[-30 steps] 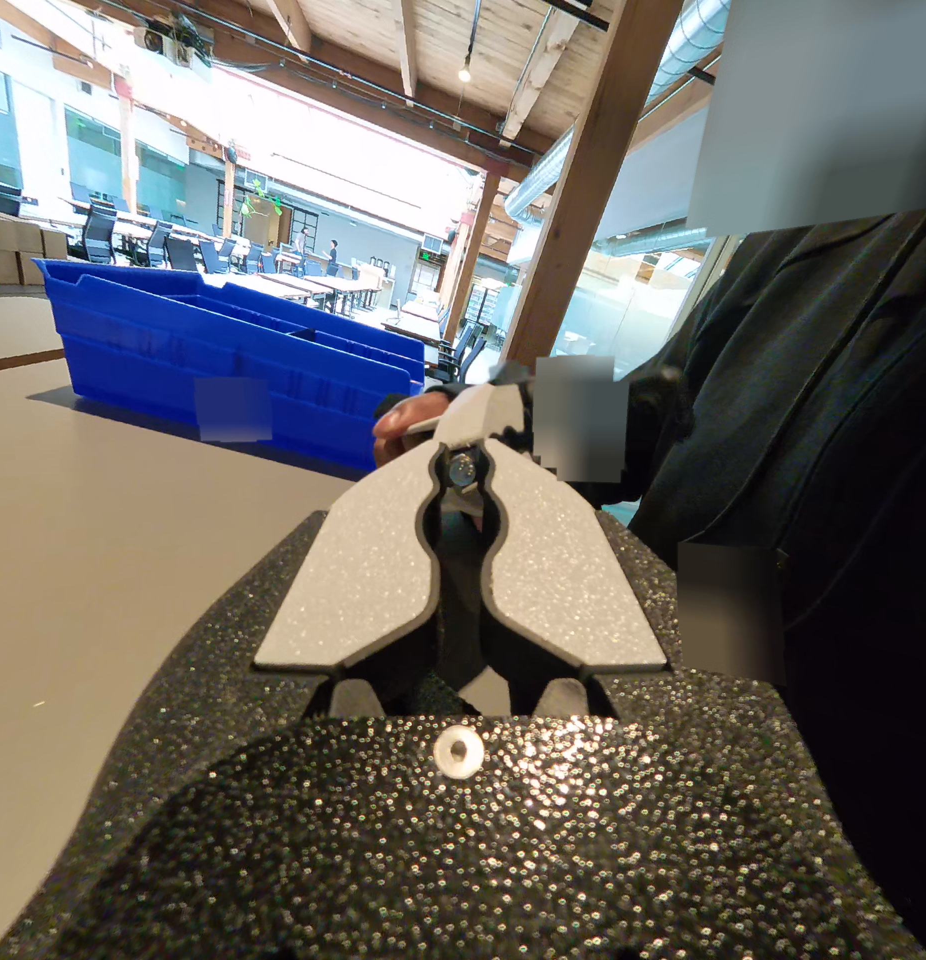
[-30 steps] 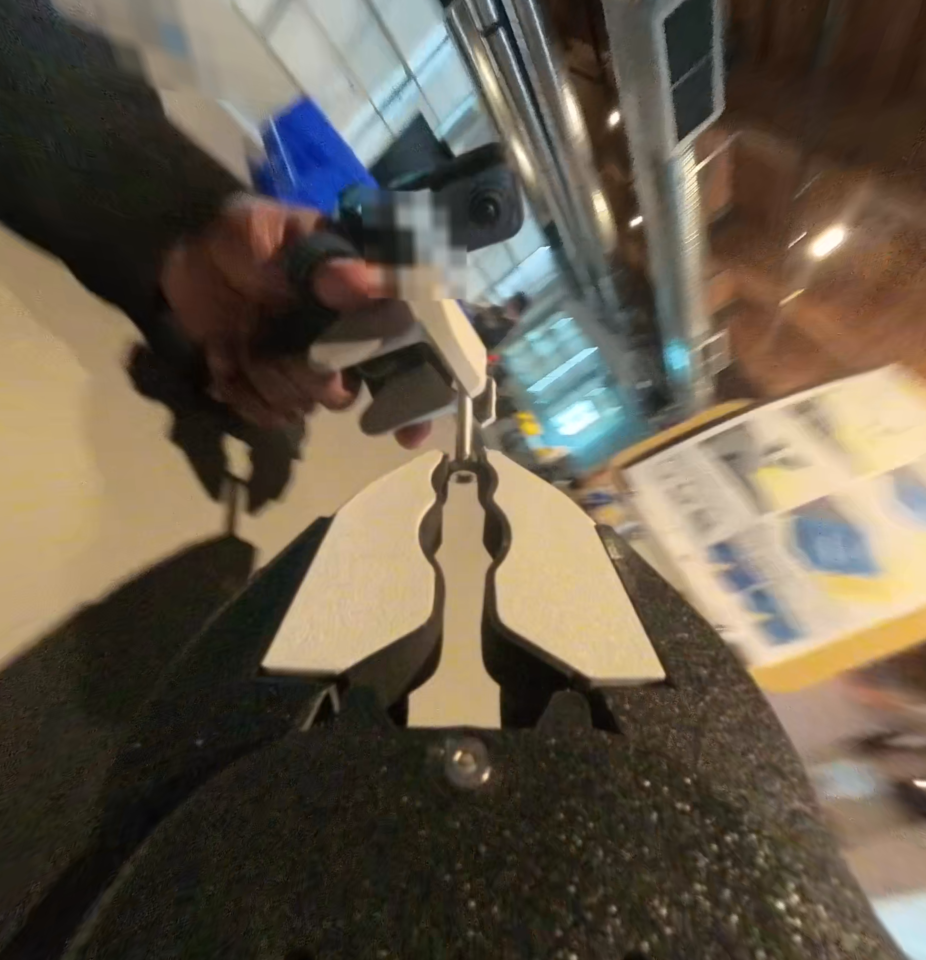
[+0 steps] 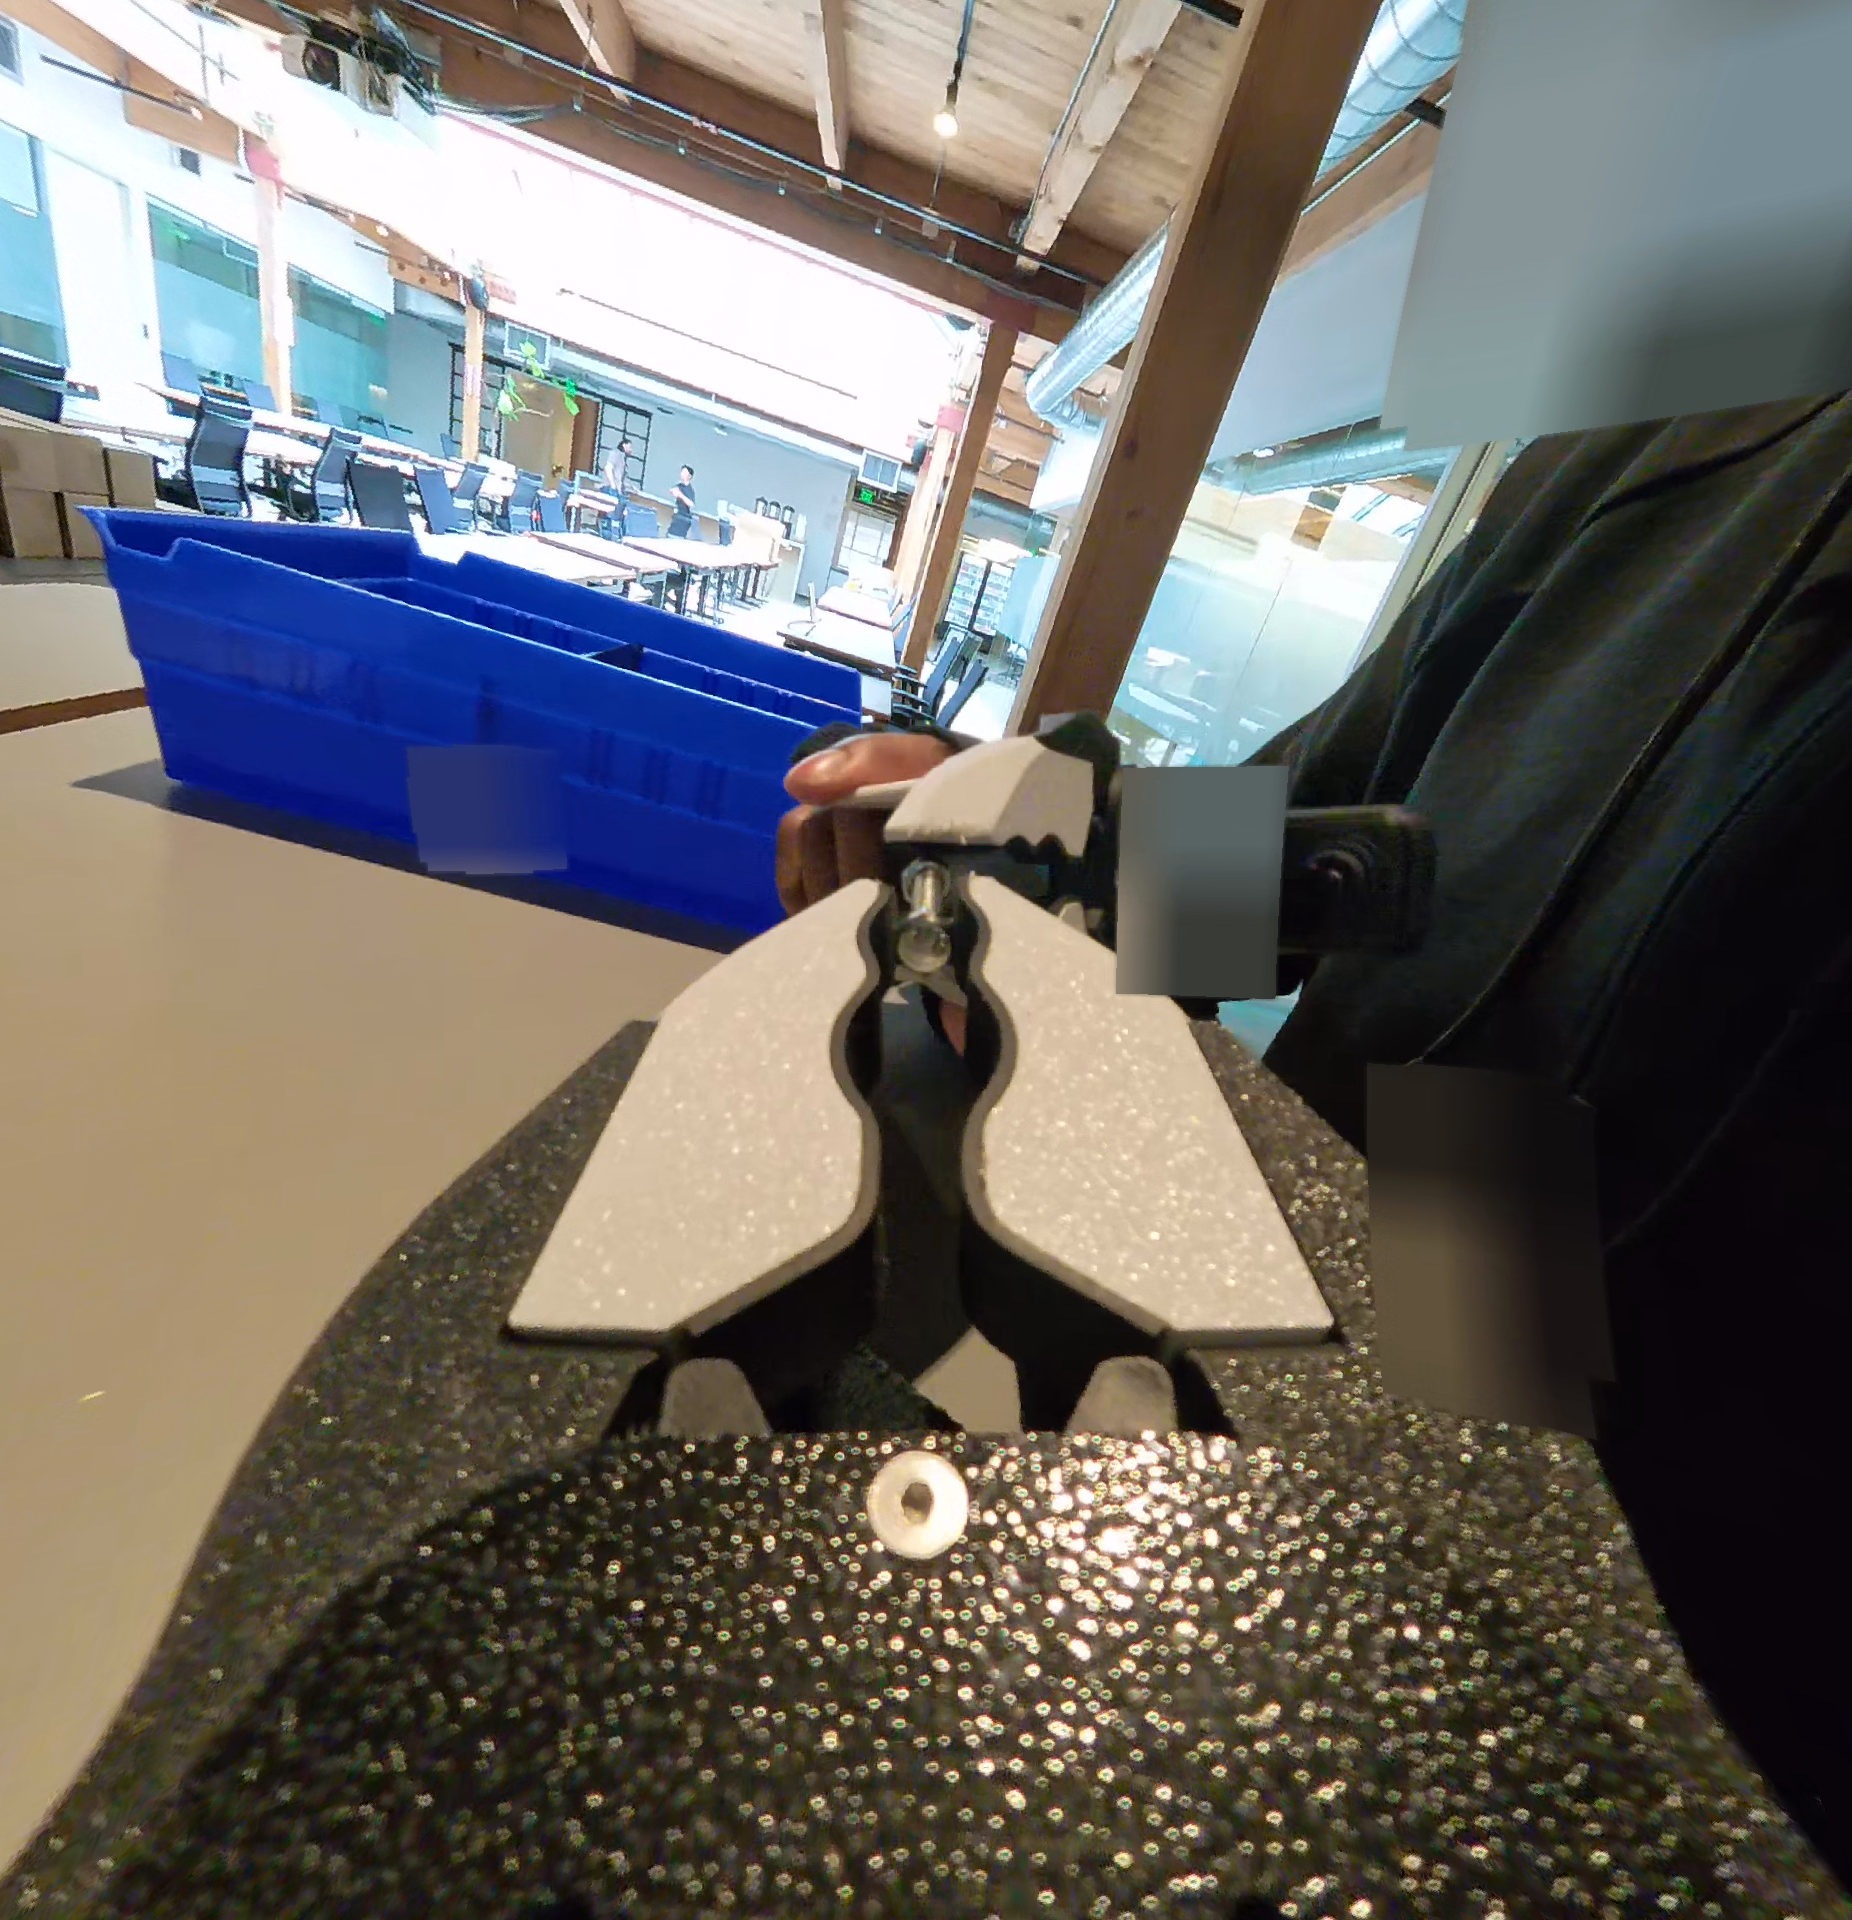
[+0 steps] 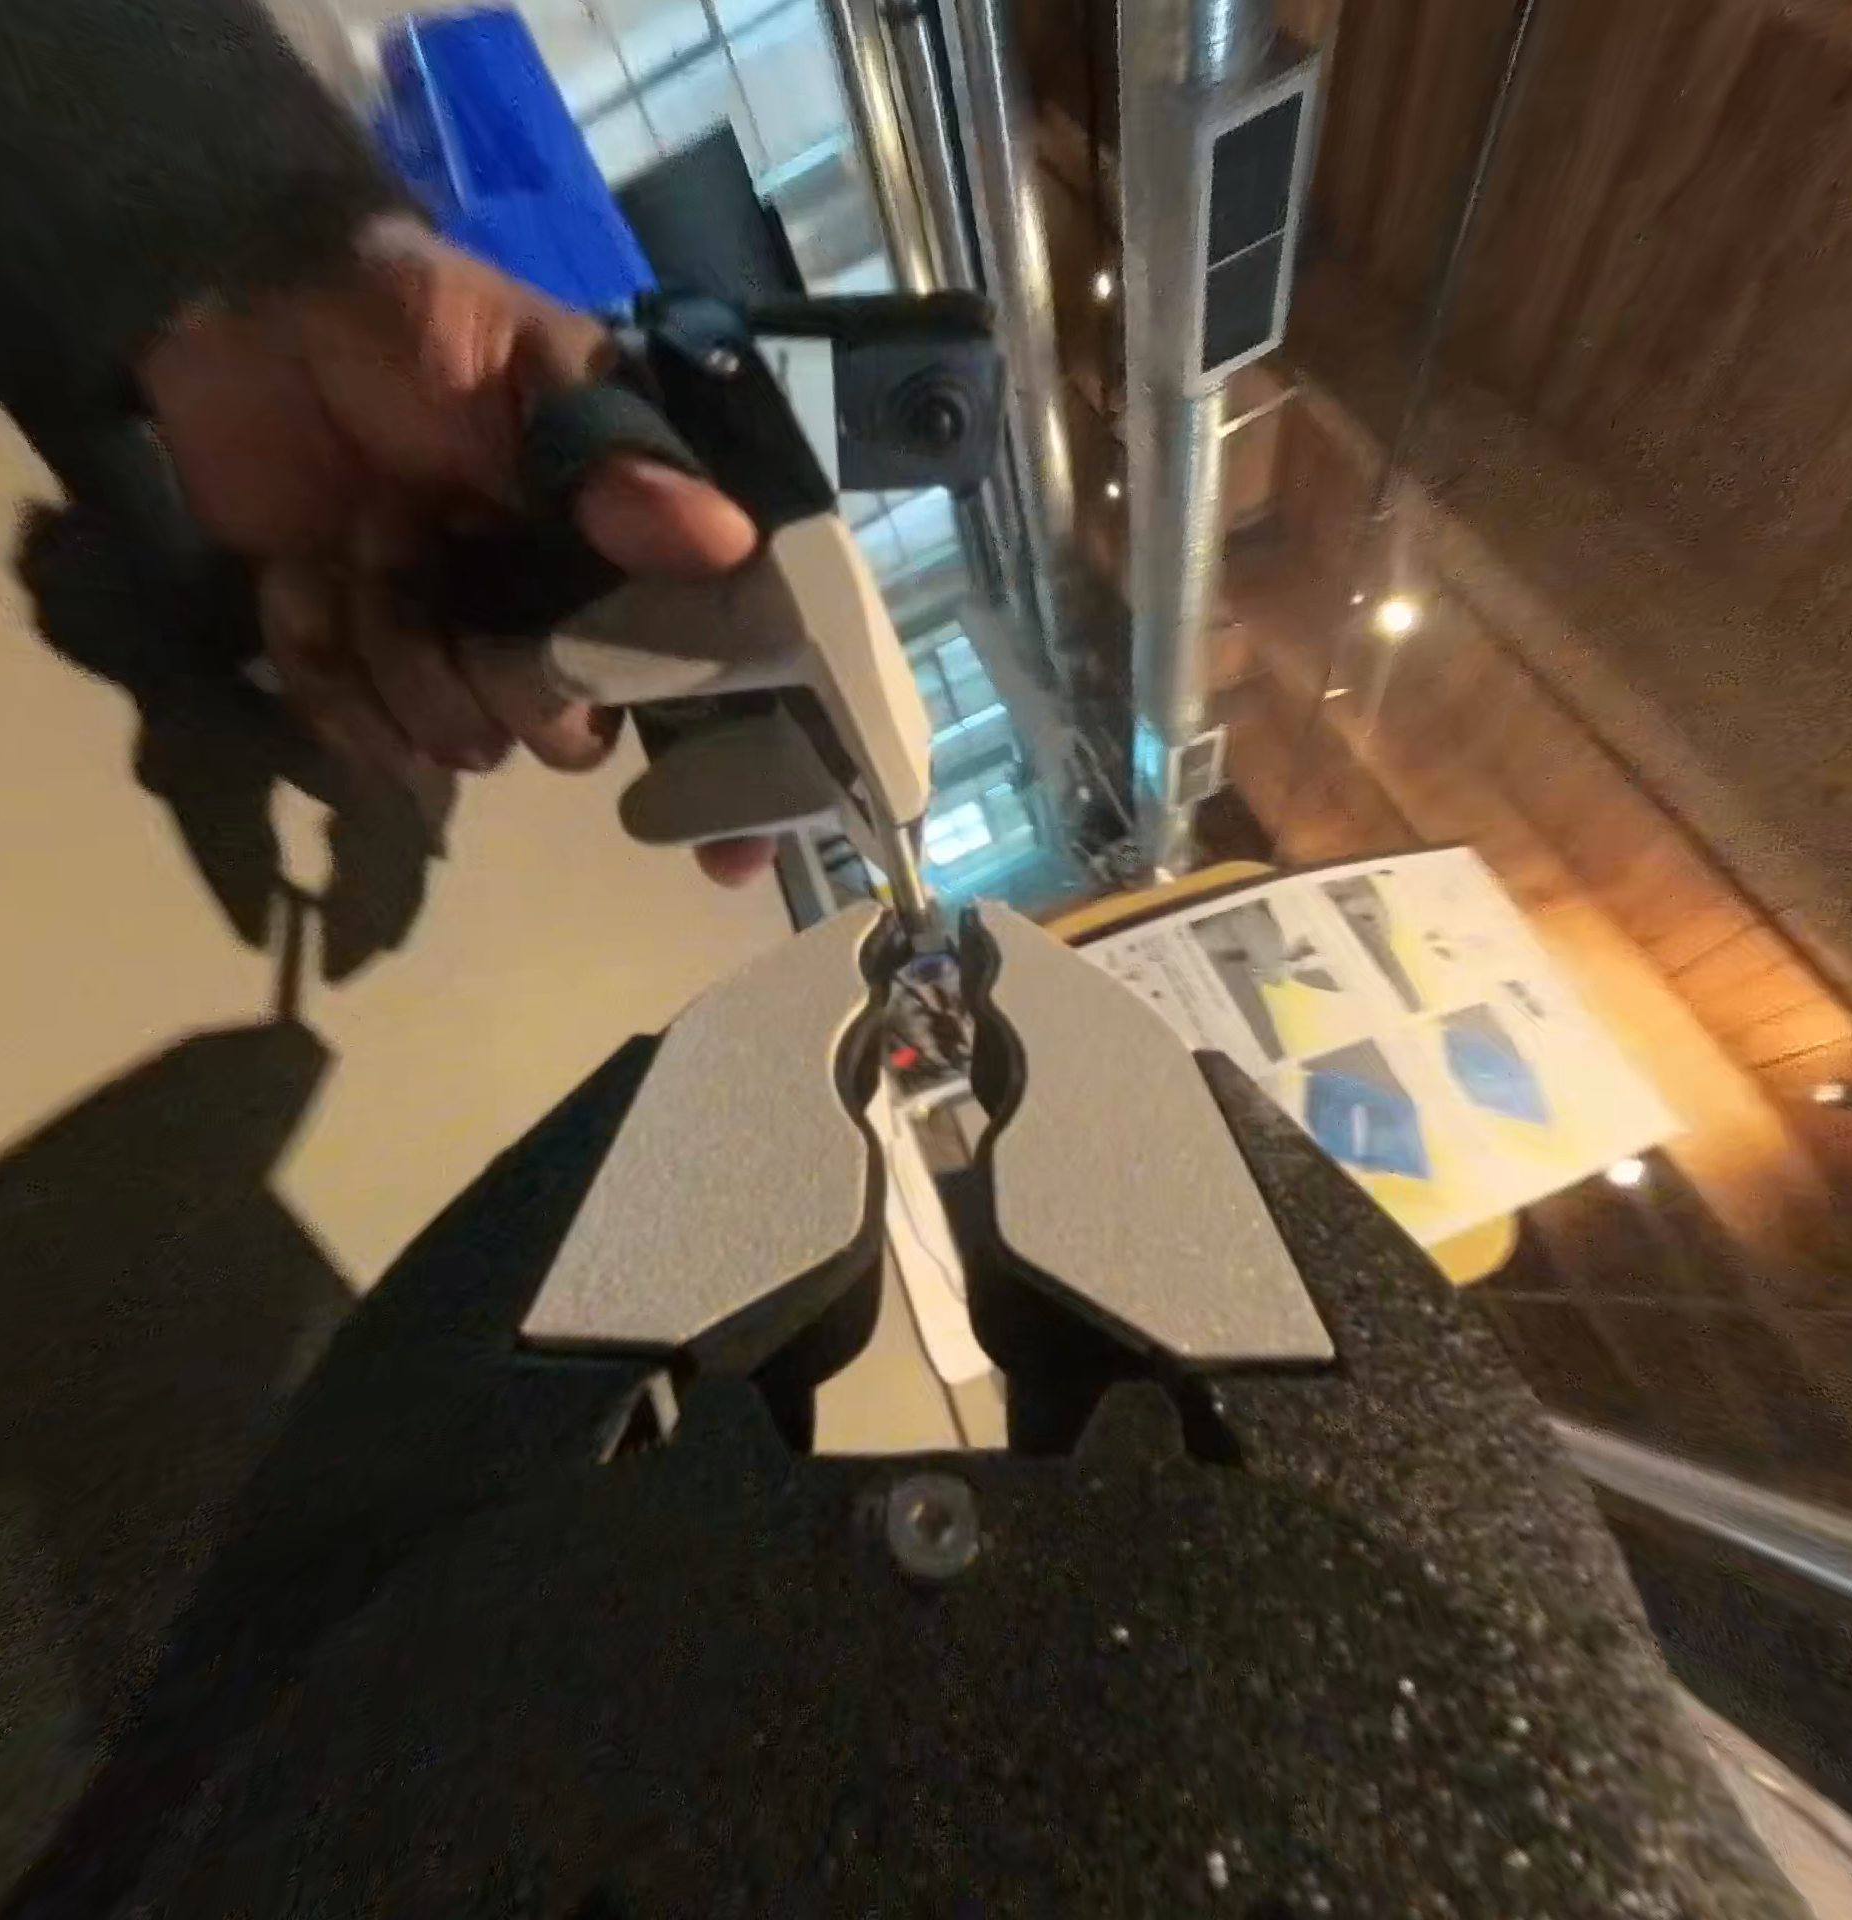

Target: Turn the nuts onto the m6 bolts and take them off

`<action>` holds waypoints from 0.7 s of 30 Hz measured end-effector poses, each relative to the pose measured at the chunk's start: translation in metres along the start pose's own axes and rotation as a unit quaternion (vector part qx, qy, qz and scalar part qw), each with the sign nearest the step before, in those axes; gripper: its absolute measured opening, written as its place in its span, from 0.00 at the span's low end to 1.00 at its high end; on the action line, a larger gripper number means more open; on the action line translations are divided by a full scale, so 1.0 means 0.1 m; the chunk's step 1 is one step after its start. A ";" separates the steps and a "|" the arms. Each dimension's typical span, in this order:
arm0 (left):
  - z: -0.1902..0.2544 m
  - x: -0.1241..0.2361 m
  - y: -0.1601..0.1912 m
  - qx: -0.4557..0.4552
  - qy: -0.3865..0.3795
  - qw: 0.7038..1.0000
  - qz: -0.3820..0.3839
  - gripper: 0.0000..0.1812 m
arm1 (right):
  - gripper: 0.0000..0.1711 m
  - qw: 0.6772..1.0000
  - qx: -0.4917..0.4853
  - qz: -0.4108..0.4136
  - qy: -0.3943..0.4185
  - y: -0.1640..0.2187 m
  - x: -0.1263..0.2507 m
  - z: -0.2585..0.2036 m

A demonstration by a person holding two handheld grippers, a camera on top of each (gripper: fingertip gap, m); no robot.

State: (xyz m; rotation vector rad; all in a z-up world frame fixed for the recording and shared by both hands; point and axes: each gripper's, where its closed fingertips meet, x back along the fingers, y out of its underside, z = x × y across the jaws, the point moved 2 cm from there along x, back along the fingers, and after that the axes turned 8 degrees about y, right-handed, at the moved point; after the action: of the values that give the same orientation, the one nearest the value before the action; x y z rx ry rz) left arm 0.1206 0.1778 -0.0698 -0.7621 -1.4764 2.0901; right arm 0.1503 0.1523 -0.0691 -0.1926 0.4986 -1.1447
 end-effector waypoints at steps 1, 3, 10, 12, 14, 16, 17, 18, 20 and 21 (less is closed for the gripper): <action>0.00 0.01 -0.01 0.002 0.000 1.000 0.004 0.05 | 0.07 1.000 -0.010 -0.005 -0.001 0.00 -0.01 -0.01; 0.00 0.02 -0.02 0.001 0.001 1.000 0.009 0.05 | 0.08 0.994 -0.109 -0.001 -0.016 -0.02 0.00 0.02; 0.00 0.04 -0.06 -0.016 -0.005 1.000 0.020 0.05 | 0.21 0.854 -0.497 0.013 -0.150 0.00 0.00 0.07; 0.01 0.04 -0.06 -0.021 -0.004 1.000 0.020 0.05 | 0.21 0.809 -0.558 0.003 -0.183 0.02 -0.01 0.03; 0.01 0.03 -0.05 -0.027 -0.004 1.000 0.015 0.05 | 0.21 0.763 -0.609 -0.001 -0.214 0.02 -0.01 -0.01; 0.02 0.02 -0.04 -0.031 -0.003 0.999 0.011 0.05 | 0.20 0.732 -0.643 -0.003 -0.227 0.03 -0.02 -0.01; 0.02 0.01 -0.04 -0.033 -0.004 0.999 0.010 0.05 | 0.18 0.722 -0.651 -0.002 -0.234 0.03 -0.01 0.00; 0.03 0.01 -0.04 -0.033 -0.003 0.999 0.009 0.05 | 0.14 0.717 -0.655 -0.004 -0.238 0.04 -0.01 -0.01; 0.02 0.01 -0.04 -0.032 -0.005 0.999 0.009 0.05 | 0.07 0.723 -0.647 -0.005 -0.242 0.03 0.00 -0.02; 0.02 0.01 -0.04 -0.030 -0.003 0.999 0.009 0.05 | 0.06 0.739 -0.631 -0.002 -0.237 0.02 0.00 -0.02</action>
State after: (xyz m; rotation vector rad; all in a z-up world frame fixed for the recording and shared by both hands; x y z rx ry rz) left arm 0.1186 0.1785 -0.0660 -0.7957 -1.5481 2.0709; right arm 0.1511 0.1535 -0.0718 -1.6347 0.7402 -0.5317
